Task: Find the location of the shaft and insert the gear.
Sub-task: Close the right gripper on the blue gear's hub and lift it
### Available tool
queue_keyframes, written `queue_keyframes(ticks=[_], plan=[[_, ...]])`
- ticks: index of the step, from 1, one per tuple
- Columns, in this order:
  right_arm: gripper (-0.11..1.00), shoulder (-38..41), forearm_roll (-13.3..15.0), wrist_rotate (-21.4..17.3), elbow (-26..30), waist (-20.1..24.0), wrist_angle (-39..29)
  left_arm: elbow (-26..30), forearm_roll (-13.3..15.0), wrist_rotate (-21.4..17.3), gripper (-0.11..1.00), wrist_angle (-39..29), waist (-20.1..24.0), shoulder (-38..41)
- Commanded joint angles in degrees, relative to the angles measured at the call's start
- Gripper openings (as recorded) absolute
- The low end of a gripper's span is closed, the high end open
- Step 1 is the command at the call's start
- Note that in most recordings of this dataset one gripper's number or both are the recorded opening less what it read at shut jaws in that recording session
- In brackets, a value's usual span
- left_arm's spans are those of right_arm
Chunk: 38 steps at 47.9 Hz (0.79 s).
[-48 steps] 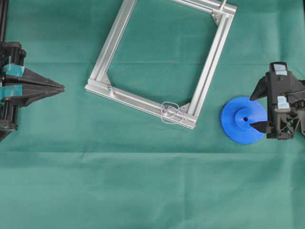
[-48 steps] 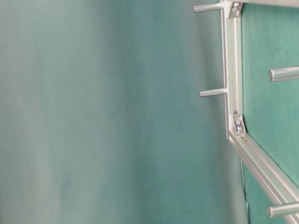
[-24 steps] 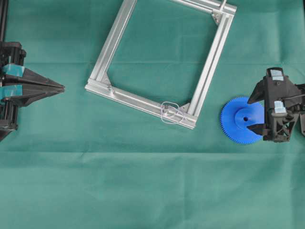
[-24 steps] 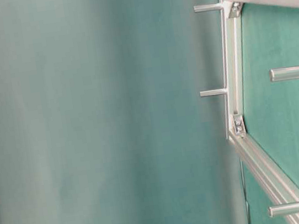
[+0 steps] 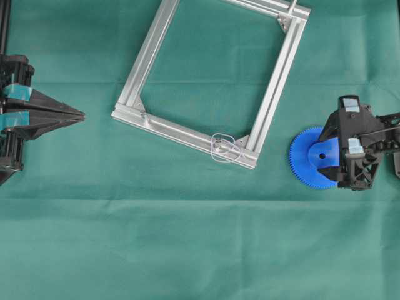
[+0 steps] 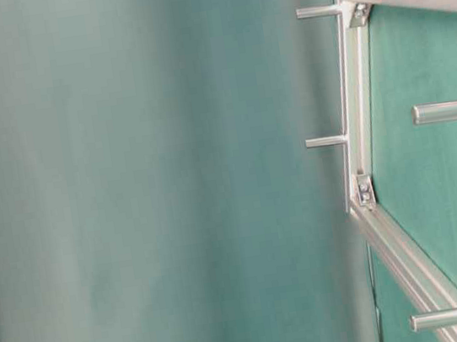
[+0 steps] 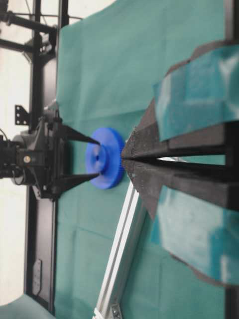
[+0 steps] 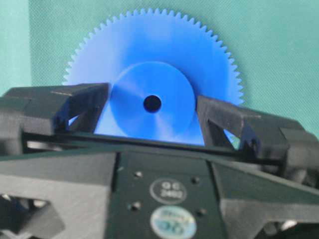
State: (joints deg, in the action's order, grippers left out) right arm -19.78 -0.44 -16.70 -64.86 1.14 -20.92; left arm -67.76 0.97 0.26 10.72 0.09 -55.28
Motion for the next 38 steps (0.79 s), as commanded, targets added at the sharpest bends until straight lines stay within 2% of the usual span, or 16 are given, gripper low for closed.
queue_keyframes(ticks=[1, 14, 38], plan=[[0.91, 0.26, -0.09, -0.26, 0.7, 0.26, 0.62, 1.49, 0.09, 0.09, 0.01, 0.26, 0.09, 0.53], [0.91, 0.7, -0.26, -1.93, 0.79, 1.05, 0.44, 1.58, 0.09, -0.09, 0.01, 0.26, 0.09, 0.53], [0.88, 0.7, -0.18, -2.55, 0.7, 1.05, 0.18, 1.58, 0.09, -0.09, 0.01, 0.0, 0.09, 0.53]])
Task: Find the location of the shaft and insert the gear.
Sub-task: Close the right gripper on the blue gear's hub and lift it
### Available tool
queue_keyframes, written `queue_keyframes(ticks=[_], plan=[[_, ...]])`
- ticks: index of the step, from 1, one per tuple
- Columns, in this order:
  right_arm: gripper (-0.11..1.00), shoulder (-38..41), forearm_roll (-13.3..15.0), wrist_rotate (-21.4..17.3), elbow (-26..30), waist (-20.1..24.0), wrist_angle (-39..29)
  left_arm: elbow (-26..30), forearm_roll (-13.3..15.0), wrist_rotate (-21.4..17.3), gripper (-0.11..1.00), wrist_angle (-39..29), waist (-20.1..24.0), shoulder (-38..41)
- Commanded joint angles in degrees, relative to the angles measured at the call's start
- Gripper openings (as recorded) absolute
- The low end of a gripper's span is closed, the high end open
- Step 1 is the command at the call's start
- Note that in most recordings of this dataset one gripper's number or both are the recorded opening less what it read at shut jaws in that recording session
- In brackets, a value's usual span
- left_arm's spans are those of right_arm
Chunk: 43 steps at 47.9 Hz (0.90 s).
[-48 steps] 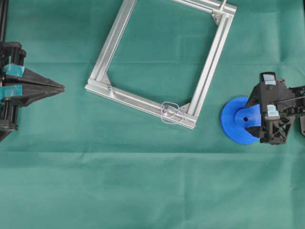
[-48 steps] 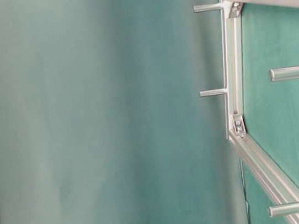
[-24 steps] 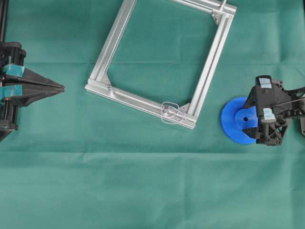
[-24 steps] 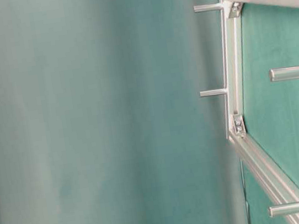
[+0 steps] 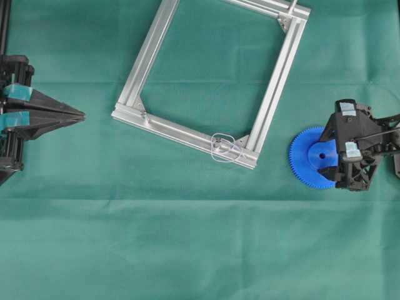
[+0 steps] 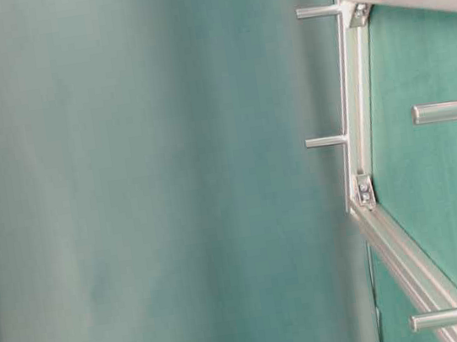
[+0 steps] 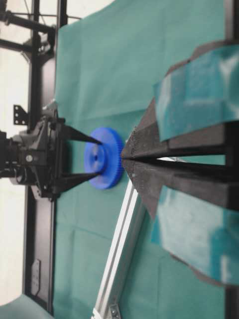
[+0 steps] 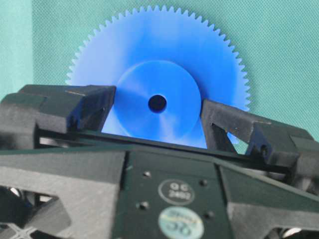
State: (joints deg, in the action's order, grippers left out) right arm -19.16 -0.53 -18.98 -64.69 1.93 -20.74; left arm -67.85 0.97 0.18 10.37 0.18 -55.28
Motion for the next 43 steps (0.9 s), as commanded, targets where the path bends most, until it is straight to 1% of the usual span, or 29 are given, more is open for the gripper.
queue_keyframes(ticks=[1, 3, 7, 8, 31, 43], plan=[[0.87, 0.09, 0.0, -0.44, 0.62, 0.26, -0.18, 1.67, 0.09, 0.0, 0.01, 0.35, 0.0, 0.53], [0.83, 0.09, 0.09, -0.62, 0.62, 0.26, -0.7, 1.67, 0.09, 0.0, 0.01, 0.35, 0.0, 0.53], [0.7, 0.09, 0.44, -0.79, 0.62, 0.26, -1.93, 1.67, 0.09, 0.0, 0.01, 0.35, 0.0, 0.53], [0.69, 0.09, 0.35, -0.79, 0.62, 0.26, -2.11, 1.67, 0.09, 0.0, 0.01, 0.35, 0.0, 0.53], [0.69, 0.09, 0.35, -0.88, 1.05, 0.26, -3.25, 1.67, 0.09, 0.18, 0.01, 0.35, 0.0, 0.53], [0.69, -1.58, 0.26, -0.97, 3.16, 0.26, -5.19, 1.67, 0.09, 0.18, 0.01, 0.35, 0.0, 0.53]])
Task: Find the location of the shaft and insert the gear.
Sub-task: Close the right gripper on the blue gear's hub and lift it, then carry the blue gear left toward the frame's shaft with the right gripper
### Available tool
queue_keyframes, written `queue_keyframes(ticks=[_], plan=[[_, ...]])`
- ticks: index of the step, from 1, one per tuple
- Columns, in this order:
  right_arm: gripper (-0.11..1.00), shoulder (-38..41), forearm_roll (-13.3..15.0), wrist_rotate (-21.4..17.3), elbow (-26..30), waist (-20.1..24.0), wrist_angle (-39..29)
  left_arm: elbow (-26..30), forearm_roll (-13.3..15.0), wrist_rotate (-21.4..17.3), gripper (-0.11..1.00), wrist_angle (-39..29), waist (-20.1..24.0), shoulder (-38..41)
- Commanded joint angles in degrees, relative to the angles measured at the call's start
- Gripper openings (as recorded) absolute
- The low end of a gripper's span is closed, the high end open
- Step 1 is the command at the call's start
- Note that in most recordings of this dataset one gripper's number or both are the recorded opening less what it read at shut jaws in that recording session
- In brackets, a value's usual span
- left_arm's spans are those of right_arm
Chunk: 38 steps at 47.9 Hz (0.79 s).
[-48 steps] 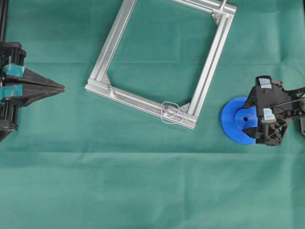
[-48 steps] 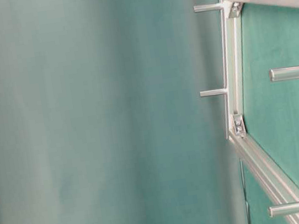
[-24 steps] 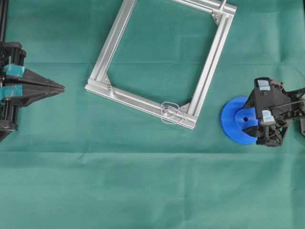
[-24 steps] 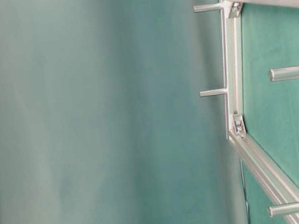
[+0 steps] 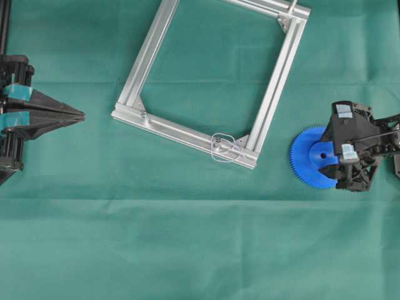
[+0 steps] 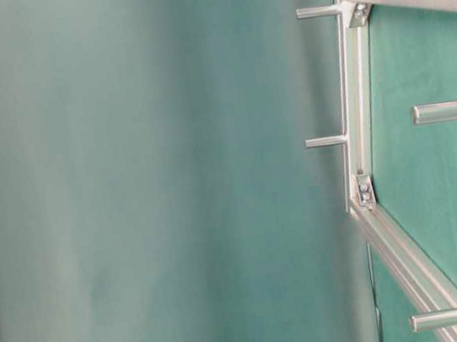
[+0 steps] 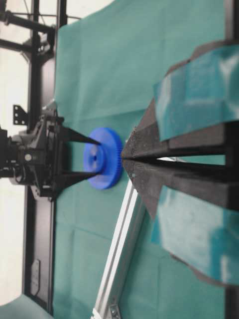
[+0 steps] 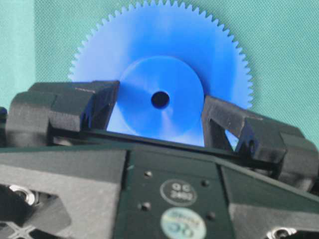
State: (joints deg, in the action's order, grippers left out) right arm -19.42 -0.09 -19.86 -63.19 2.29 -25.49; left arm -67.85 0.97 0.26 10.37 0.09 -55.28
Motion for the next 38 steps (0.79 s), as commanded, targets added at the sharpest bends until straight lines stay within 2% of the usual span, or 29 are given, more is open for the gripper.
queue_keyframes(ticks=[1, 17, 38], plan=[[0.69, -1.58, -0.18, 0.0, 1.93, -0.09, -0.88, 1.67, 0.09, 0.09, 0.01, 0.35, 0.09, 0.53], [0.69, -6.5, -0.09, 0.0, 6.59, -0.09, -8.44, 1.67, 0.09, 0.09, 0.01, 0.35, 0.09, 0.62], [0.69, -11.34, 0.18, -0.09, 15.47, -0.09, -21.01, 1.67, 0.18, 0.18, 0.01, 0.35, 0.09, 0.97]])
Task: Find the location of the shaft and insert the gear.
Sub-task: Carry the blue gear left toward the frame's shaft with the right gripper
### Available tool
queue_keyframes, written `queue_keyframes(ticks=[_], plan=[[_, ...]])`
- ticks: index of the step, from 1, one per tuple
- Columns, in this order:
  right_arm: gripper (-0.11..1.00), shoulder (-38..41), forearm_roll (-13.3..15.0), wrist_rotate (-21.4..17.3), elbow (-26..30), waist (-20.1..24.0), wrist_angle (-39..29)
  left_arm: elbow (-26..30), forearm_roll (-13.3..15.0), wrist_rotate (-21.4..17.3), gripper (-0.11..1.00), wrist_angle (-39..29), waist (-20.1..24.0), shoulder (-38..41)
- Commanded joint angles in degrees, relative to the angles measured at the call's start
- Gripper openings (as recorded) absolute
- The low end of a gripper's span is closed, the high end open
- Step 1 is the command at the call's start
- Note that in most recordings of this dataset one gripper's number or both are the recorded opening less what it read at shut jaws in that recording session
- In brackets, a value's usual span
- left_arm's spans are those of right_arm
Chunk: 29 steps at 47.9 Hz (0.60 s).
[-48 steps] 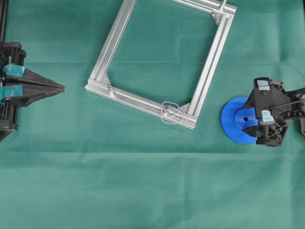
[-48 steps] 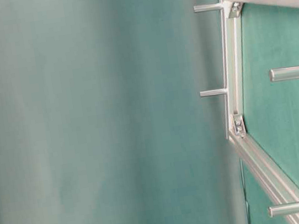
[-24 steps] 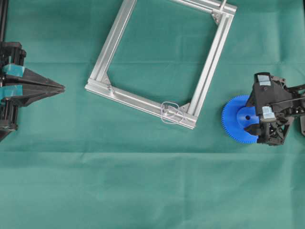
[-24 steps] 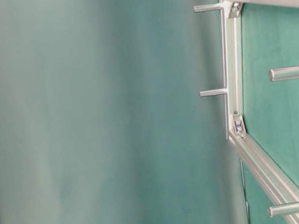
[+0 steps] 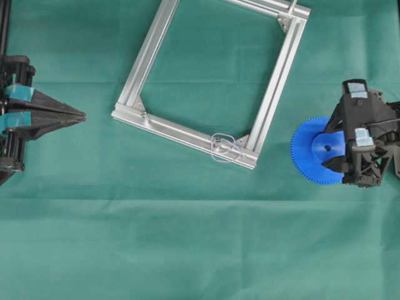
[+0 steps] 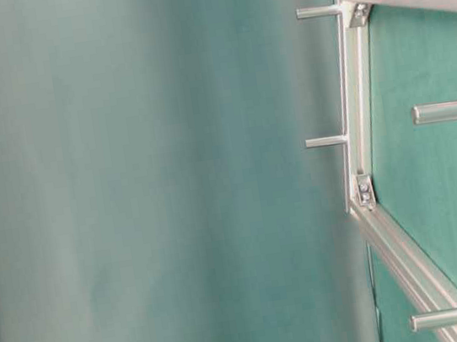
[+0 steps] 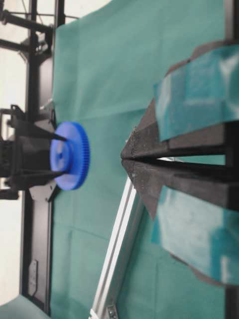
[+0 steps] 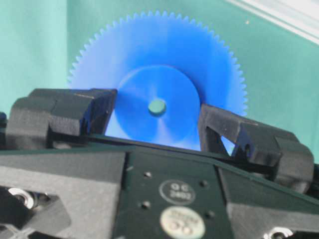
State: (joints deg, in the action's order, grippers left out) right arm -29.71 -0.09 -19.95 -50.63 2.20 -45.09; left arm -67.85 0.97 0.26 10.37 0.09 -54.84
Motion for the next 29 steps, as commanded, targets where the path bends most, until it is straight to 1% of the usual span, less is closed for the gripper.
queue_keyframes(ticks=[1, 7, 16, 24, 29], plan=[[0.69, -1.14, 0.26, 0.0, 3.25, 0.0, -1.85, 1.67, 0.18, 0.18, 0.01, 0.35, 0.09, 0.53], [0.69, -1.41, 1.05, 0.0, 5.36, 0.0, -3.69, 1.67, 0.18, 0.18, 0.01, 0.35, 0.09, 0.53], [0.69, -0.09, 1.05, -0.09, 6.68, 0.0, -2.9, 1.67, 0.26, 0.26, 0.01, 0.35, 0.09, 0.53], [0.69, 3.69, 1.05, -1.49, 9.23, 0.0, -0.88, 1.67, 0.26, 0.26, 0.01, 0.35, 0.09, 0.53], [0.69, 7.12, 1.23, -2.02, 11.87, 0.0, -0.7, 1.85, 0.26, 0.26, 0.01, 0.35, 0.09, 0.53]])
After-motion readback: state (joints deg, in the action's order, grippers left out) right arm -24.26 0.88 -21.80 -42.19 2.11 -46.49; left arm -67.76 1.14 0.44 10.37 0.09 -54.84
